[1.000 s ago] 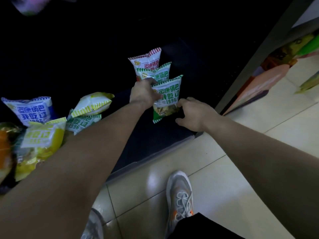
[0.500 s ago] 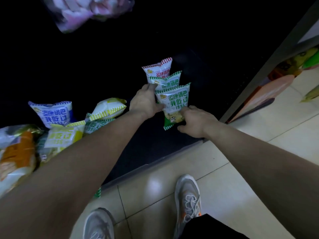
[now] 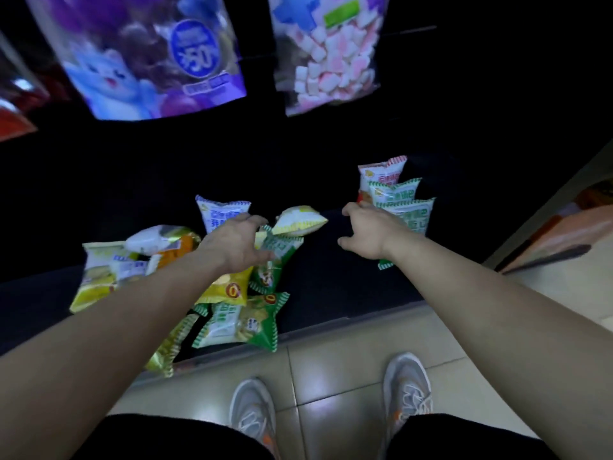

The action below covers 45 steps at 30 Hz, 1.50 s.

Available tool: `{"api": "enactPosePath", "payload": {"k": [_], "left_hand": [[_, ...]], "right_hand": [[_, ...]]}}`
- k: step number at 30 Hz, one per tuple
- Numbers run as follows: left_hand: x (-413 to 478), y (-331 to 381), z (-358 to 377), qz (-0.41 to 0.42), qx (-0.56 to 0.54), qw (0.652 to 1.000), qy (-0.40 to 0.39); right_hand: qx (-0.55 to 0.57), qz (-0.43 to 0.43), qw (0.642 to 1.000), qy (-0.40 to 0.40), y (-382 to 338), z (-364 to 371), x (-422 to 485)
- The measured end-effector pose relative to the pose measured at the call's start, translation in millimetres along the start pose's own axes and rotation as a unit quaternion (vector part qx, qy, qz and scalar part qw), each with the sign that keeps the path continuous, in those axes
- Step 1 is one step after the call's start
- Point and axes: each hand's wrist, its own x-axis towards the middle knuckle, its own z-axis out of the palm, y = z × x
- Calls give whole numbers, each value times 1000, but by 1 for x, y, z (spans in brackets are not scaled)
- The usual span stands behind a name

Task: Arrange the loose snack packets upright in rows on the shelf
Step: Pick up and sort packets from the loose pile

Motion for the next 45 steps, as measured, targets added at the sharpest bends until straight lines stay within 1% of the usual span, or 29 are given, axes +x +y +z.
{"api": "enactPosePath", "payload": {"k": [4,8,10,16,19,20,23,26,29,33,35,38,42,45], "left_hand": [[-24,-45,11,-32,-2,999,-42],[-30,-73,20,-44,0,998,-46],[-26,-82,26,-51,-14,998,-37],[2,-91,45,-96,-114,989,22],[14,-88,55,-97,-139,985,44],[17,-87,60,-96,-142,984,45],[20,-82,68,-91,-136,986,32],[21,-77,68,-95,-136,986,25],[21,-73,62,-87,-136,987,23],[15,-62,50,-74,-136,988,19],[12,-57,41,-71,-151,986,29],[5,-49,24,-63,-186,979,57],[-8,-32,5,-15,-264,961,77],[-14,-17,-7,16,-336,939,69]], "right_hand": [[-21,-28,999,-33,-36,25,16],[-38,-51,997,-47,-56,48,47],[-53,-65,995,-46,-60,55,68],[-115,-79,990,-24,-50,81,134],[-96,-66,992,-41,-45,102,155],[-90,-62,993,-36,-43,109,161],[-96,-60,993,17,-41,122,171],[-107,-66,990,55,-41,118,173],[-78,-65,992,81,-43,97,169],[-32,-62,994,89,-35,54,147],[35,-52,995,72,-30,33,128],[140,-58,988,27,-25,8,95],[214,-67,974,-25,-29,-14,54],[256,-79,963,-29,-35,-18,28]]}}
